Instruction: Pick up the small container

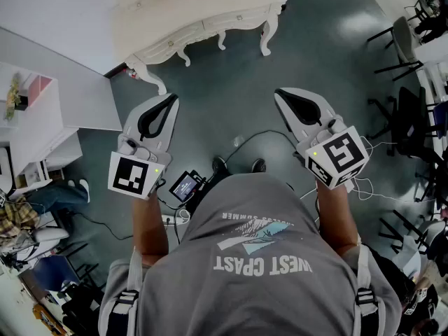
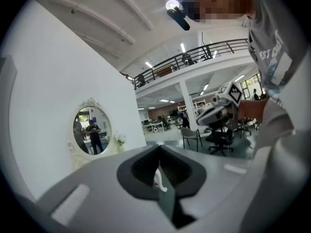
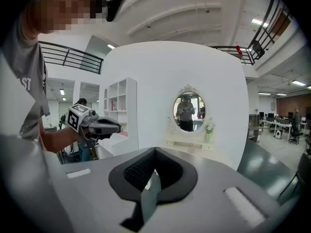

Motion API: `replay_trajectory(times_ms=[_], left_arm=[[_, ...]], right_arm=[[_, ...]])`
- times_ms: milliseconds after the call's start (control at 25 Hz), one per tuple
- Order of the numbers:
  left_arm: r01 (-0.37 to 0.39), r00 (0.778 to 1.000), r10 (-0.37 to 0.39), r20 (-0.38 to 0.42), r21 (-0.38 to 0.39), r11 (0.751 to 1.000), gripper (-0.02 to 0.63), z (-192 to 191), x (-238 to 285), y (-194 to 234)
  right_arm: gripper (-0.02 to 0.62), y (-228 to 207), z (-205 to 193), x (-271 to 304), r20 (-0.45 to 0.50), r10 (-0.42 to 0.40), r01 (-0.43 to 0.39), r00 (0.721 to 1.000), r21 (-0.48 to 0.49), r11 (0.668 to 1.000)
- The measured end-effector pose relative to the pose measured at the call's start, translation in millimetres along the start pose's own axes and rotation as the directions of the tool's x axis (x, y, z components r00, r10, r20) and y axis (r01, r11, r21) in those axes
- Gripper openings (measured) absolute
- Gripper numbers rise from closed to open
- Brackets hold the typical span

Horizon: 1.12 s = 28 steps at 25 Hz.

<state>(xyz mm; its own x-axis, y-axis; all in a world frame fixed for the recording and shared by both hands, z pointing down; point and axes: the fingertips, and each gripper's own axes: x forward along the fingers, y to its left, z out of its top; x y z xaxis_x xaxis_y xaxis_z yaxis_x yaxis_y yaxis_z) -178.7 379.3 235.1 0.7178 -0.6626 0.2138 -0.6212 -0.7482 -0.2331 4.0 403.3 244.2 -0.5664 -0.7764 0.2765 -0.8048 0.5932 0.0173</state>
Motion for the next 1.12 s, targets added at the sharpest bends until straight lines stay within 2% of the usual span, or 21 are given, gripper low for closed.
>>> replay_trajectory(times_ms=[360,720,920,1120], left_arm=[[0.013,1.000,-0.013,-0.008,-0.013,1.000,0.002,-10,-13,2],[0.028,1.000,-0.028,0.004,-0.017,0.999,0.002,-19,-24,19],[0.050,0.999,-0.050,0.007,-0.019,0.999,0.002,-33,-29,37],[0.077,0.997,-0.077,0.018,-0.011,0.997,0.002,-32,-25,37]], right_arm=[[0.000,16,-1,2,-0.019,-0.011,0.011,1.000,0.009,1.000],[0.002,32,6,18,0.004,-0.016,0.015,1.000,0.040,0.999],[0.002,41,11,38,0.017,-0.041,0.040,0.999,0.053,0.998],[0.002,42,12,42,0.016,-0.047,0.047,0.999,0.049,0.998]])
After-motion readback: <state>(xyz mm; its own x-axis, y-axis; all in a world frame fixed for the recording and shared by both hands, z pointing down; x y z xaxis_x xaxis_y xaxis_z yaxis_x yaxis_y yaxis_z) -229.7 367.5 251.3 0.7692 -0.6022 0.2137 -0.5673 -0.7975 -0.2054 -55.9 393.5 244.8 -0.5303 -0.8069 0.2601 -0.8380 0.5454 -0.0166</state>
